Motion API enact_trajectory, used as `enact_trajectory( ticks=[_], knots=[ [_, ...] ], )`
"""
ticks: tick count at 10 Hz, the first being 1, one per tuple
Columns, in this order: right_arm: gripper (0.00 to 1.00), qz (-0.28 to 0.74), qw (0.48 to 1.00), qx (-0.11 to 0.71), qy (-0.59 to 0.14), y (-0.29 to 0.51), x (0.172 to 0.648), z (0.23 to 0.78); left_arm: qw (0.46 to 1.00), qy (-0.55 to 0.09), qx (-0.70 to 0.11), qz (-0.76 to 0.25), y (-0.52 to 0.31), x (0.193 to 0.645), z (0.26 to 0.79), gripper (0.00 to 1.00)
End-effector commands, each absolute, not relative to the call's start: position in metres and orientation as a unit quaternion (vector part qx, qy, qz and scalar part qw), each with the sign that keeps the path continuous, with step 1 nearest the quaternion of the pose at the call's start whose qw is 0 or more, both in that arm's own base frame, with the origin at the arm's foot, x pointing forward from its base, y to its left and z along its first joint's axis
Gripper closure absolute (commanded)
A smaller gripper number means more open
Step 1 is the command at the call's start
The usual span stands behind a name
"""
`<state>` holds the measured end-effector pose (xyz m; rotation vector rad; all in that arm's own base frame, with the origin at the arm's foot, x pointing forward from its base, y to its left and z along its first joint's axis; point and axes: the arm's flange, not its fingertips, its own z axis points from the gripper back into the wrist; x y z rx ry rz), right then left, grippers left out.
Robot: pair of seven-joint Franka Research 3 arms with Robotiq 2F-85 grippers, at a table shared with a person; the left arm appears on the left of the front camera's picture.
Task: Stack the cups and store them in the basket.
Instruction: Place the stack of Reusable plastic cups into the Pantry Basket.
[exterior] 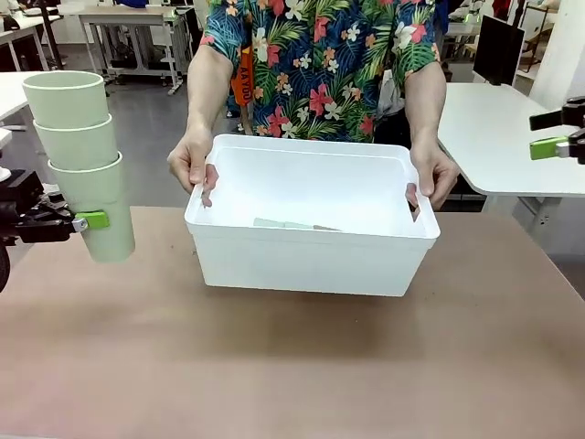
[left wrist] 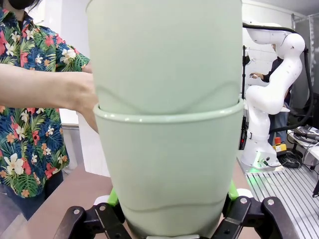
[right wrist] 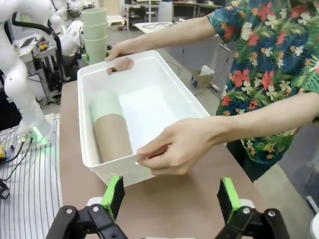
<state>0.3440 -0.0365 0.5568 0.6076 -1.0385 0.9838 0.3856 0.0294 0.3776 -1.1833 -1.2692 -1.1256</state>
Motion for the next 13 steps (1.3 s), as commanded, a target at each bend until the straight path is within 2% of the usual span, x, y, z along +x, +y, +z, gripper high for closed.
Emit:
enact_trajectory(
  ticks=[1,13],
  knots=[
    [0.00,0.431,0.714,0.265,-0.484,-0.0388,0.3438,0.5608,0.501,-0.531,-0.493,-0.474,0.0312,0.3826,0.3808,0.14],
    [0.00,0.431,0.714,0.265,-0.484,-0.0388,0.3438,0.5608,0.501,-0.531,-0.493,-0.474,0.0312,0.3826,0.3808,0.14]
  ],
)
